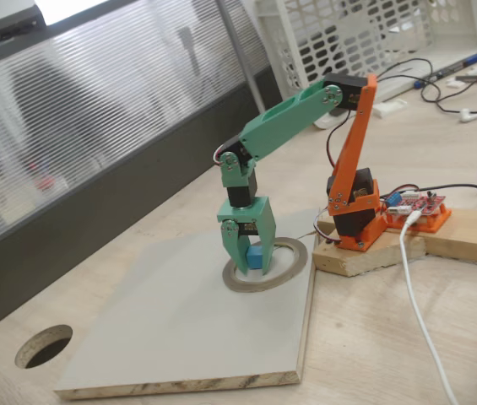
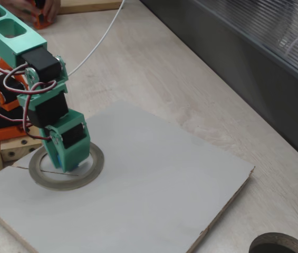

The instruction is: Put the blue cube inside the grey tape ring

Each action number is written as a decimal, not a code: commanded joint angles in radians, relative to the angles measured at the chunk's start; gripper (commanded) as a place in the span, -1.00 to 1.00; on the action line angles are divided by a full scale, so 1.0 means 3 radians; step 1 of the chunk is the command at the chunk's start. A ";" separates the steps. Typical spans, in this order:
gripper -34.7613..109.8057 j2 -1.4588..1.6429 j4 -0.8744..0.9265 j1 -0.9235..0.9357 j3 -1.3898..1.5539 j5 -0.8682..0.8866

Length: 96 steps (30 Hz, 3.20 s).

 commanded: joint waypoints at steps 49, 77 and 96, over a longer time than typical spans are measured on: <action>0.58 -0.0675 0.3196 0.0026 -0.2833 0.0026; -0.53 -0.0102 0.3180 0.0061 -0.2828 0.0036; -0.53 -0.0107 0.3175 0.0056 -0.2823 0.0046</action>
